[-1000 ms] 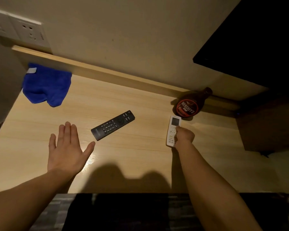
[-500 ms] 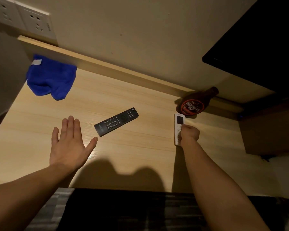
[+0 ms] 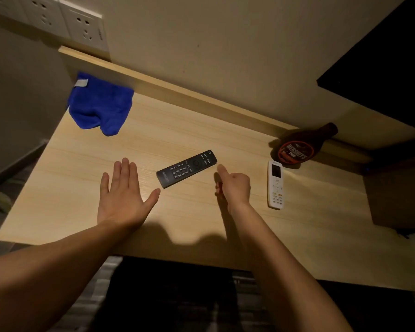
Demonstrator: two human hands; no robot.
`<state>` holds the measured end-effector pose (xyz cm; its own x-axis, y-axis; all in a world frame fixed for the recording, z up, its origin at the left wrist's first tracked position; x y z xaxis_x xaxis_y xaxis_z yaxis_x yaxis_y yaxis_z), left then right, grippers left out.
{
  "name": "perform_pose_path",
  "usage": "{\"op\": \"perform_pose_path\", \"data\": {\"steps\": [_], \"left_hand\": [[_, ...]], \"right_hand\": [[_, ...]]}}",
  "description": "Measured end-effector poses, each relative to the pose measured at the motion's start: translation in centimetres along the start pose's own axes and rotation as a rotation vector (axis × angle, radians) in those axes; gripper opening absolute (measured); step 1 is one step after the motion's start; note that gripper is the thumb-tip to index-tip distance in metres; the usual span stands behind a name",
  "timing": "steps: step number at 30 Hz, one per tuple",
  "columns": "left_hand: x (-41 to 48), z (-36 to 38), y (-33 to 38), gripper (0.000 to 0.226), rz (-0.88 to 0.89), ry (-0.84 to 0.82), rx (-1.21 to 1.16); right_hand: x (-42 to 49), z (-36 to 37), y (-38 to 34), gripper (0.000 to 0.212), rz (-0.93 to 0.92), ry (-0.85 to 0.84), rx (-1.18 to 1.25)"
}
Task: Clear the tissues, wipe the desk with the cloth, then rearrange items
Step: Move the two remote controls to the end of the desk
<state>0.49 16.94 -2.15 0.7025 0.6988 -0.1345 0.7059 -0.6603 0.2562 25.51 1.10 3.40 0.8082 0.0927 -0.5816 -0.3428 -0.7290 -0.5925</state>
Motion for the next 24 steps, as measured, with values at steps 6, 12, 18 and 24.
{"op": "perform_pose_path", "data": {"steps": [6, 12, 18, 24], "left_hand": [[-0.1, 0.0, 0.0, 0.099, -0.002, 0.003, 0.003], [-0.1, -0.1, 0.1, 0.099, -0.005, -0.019, 0.012], [-0.1, -0.3, 0.1, 0.100, -0.012, -0.042, 0.024], [-0.2, -0.4, 0.3, 0.100, -0.006, -0.040, 0.020]], "right_hand": [[-3.0, 6.8, -1.6, 0.055, 0.003, -0.147, -0.144], [-3.3, 8.5, -2.2, 0.044, -0.028, -0.078, -0.182], [-3.2, 9.4, -2.0, 0.034, -0.017, -0.110, -0.177], [-2.6, 8.5, -1.1, 0.031, -0.054, -0.125, -0.066]]}}
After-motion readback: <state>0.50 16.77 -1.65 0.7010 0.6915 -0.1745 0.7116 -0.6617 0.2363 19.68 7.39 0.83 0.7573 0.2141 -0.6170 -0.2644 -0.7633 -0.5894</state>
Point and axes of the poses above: each hand's wrist, its own x-axis towards the middle knuckle, its own z-axis out of the palm, y = z × x, the point moved 6 cm from there along x, towards the middle knuckle, and after that the axes turned 11 degrees about z, right-handed, at the moved point
